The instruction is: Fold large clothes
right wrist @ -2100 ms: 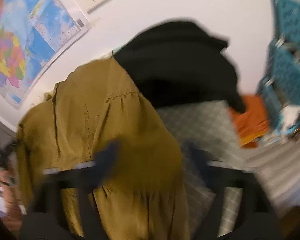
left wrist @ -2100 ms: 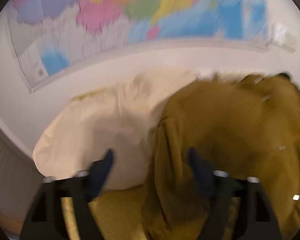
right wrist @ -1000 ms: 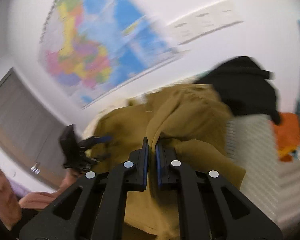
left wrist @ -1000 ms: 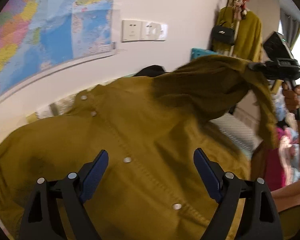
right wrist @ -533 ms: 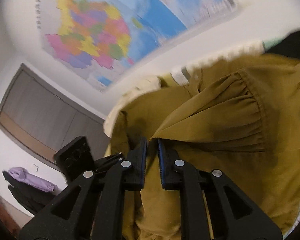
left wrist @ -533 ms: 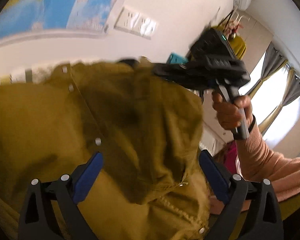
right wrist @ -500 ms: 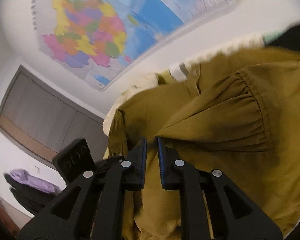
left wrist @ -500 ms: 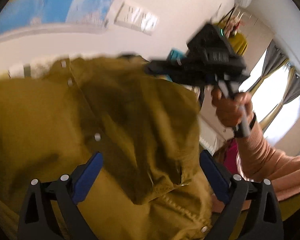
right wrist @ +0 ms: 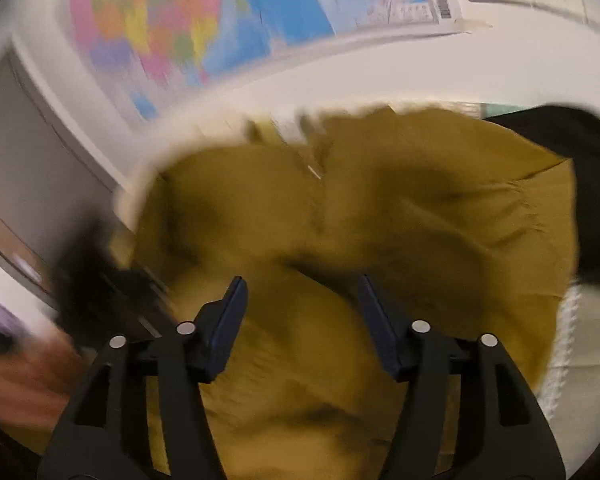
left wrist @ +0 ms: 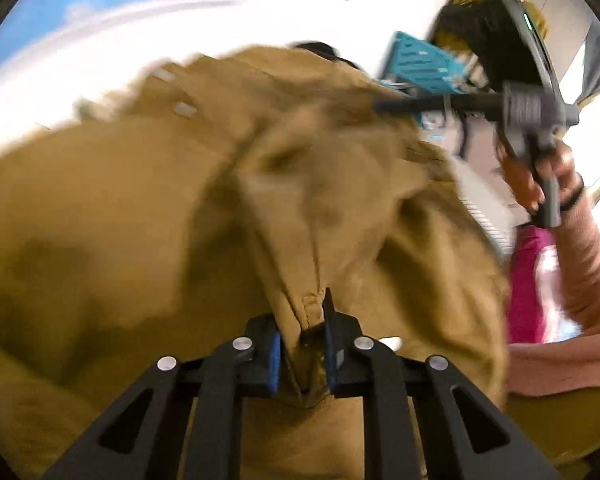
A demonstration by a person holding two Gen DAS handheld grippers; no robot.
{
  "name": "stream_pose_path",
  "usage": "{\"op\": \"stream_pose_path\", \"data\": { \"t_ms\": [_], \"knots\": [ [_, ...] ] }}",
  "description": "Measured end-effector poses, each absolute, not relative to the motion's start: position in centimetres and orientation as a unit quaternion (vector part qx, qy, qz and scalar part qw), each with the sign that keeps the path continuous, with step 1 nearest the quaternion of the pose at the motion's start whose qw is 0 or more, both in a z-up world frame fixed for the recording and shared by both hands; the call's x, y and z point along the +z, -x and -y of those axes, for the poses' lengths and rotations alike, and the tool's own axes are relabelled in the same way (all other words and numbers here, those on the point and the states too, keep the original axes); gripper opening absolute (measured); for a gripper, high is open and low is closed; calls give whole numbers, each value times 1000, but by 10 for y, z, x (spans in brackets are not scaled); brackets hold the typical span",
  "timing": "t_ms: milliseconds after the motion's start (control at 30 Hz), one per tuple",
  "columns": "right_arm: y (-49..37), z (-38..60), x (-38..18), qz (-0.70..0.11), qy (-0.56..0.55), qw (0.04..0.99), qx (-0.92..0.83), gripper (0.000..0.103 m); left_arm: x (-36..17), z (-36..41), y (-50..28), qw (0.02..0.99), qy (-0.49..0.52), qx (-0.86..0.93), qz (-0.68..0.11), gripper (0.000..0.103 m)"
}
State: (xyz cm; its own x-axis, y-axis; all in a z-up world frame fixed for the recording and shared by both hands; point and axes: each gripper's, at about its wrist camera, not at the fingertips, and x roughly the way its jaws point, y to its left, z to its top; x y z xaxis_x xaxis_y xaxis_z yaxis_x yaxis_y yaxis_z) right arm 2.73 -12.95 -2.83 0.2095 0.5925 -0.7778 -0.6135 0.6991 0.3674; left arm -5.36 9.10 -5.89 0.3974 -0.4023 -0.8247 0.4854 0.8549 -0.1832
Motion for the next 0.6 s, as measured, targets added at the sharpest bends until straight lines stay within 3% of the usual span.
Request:
{"op": "stream_pose_path", "data": {
  "t_ms": [67, 167, 200, 233, 367, 400, 600],
  "knots": [
    [-21, 129, -49, -503, 63, 778, 371, 55, -42, -108, 48, 850, -83, -214, -474, 15],
    [-19, 139, -74, -514, 111, 781, 337, 49, -32, -133, 36, 860, -134, -133, -473, 30],
    [-20, 144, -80, -515, 118, 782, 332, 46, -31, -133, 33, 864, -154, -107, -467, 47],
    [-22, 149, -85, -520, 110, 779, 331, 46, -30, -135, 30, 865, -171, -82, -465, 56],
    [-20, 158, -71, -506, 81, 788, 342, 52, -32, -138, 33, 865, -148, -97, -470, 69],
    [-18, 160, -64, -494, 77, 793, 347, 54, -33, -142, 36, 866, -135, -108, -470, 82],
    [-22, 129, -41, -450, 56, 804, 385, 55, -36, -166, 39, 869, -83, -113, -475, 85]
  ]
}}
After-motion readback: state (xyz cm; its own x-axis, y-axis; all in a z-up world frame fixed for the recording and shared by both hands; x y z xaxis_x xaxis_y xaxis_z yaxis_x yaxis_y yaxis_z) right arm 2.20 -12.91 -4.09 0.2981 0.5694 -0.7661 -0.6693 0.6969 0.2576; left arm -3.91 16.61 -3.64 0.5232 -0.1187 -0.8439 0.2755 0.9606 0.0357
